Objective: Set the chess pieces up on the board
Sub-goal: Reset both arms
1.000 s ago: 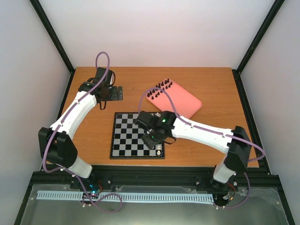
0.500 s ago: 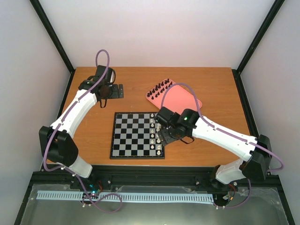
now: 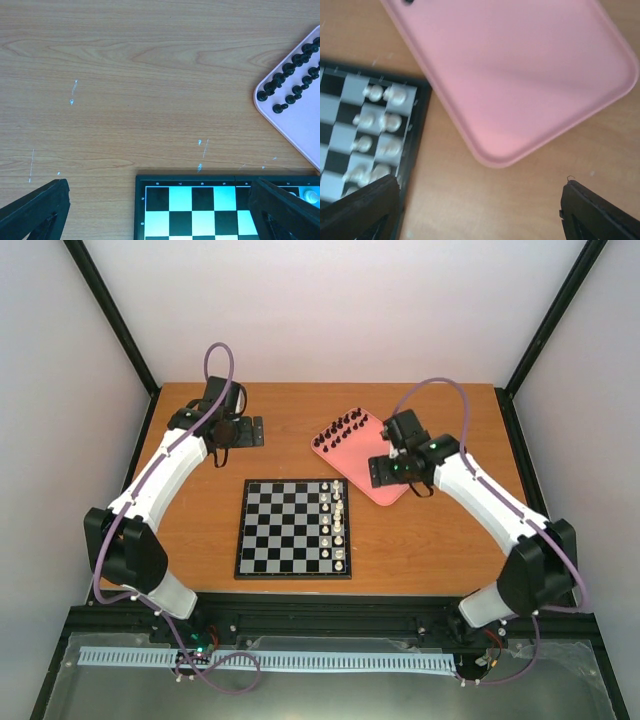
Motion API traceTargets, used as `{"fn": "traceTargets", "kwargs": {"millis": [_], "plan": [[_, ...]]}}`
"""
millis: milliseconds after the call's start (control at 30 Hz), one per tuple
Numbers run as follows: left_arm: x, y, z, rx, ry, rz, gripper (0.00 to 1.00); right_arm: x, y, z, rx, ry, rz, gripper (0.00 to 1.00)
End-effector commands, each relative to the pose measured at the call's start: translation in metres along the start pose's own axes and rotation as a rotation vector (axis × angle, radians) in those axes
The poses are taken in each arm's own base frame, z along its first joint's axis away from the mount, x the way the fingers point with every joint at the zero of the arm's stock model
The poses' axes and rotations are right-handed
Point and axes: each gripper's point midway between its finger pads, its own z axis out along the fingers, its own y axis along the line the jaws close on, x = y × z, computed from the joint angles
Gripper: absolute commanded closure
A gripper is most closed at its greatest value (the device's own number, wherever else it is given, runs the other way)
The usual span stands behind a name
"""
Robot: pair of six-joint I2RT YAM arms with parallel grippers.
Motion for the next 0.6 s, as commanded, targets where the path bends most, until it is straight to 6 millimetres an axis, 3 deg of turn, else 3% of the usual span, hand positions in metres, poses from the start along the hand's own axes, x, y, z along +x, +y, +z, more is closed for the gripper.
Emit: {"fn": "traceTargets", "kwargs": {"millis": [0, 100, 267, 567], "plan": [[-0.027, -0.005, -0.020, 0.023, -0.086, -0.004, 0.00, -0.062, -0.021, 0.015, -0.049, -0.138, -0.005, 0.00], [-0.029, -0.011, -0.019, 0.053, -0.085, -0.005, 0.00, -0.093, -0.040, 0.020, -0.069, -0.202, 0.028, 0.00], [-0.034, -0.017, -0.023, 0.089, -0.101, 0.003, 0.00, -0.132, -0.056, 0.021, -0.001, -0.238, 0.008, 0.00], [-0.033, -0.014, -0.023, 0.076, -0.110, -0.001, 0.00, -0.152, -0.051, 0.024, -0.028, -0.252, 0.029, 0.00]]}}
